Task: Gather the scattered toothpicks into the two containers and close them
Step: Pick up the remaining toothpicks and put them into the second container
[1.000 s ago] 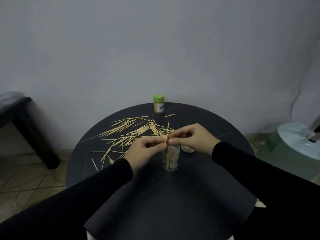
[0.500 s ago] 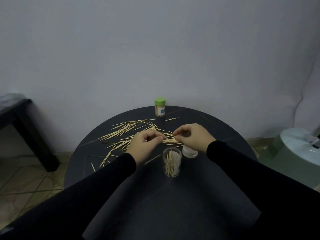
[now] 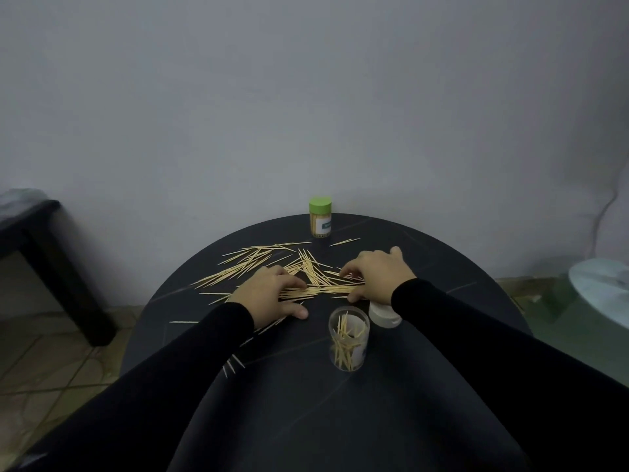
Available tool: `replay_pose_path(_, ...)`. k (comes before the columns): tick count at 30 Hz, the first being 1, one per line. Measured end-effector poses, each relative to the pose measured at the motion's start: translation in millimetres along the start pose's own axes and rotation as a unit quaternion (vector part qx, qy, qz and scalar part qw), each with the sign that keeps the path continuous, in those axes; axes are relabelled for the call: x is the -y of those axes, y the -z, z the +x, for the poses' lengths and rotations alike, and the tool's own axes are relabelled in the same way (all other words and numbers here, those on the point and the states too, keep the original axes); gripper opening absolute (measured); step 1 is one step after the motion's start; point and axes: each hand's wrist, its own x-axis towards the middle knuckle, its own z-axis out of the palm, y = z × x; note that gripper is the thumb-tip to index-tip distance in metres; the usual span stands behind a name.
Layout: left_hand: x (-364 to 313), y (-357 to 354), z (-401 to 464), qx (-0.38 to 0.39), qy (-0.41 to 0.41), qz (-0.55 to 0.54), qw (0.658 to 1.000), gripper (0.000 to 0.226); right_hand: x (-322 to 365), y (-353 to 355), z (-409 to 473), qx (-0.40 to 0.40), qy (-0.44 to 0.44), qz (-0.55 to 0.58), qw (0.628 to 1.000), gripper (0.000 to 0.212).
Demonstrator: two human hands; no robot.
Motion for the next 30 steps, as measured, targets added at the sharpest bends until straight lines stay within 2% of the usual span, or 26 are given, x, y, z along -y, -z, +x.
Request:
replay_pose_path(2,-1,-6,7,-0.021,0.001,0.004,1.000,0.053,2,-1,4,0.006,0.005,0.001,1.000,0.052)
replay_pose_path(7,-12,-10,16,-0.088,0.007,0.048,0.995,0.032,7,-3,11,-0.012,0.014,-0.003,1.000,0.033)
replay_pose_path(10,-19,-10,17,-0.114,-0.009,0.093,0.989,0.027,8,-5,9,-0.023,0.020,-0.012,0.999,0.028)
replay_pose_path(18,-32,-8,15,-0.089,-0.045,0.204,0.974,0.027,15,-3,4,-0.022,0.036,-0.109,0.993,0.025)
replay_pose_path(23,-34,-7,12,-0.103,-0.045,0.200,0.973,0.026,15,3,1,-0.016,0.042,-0.105,0.993,0.024)
replay_pose_path(30,-28,0,6,-0.123,-0.027,0.134,0.983,0.023,4,5,-10,-0.044,0.048,-0.093,0.994,0.021)
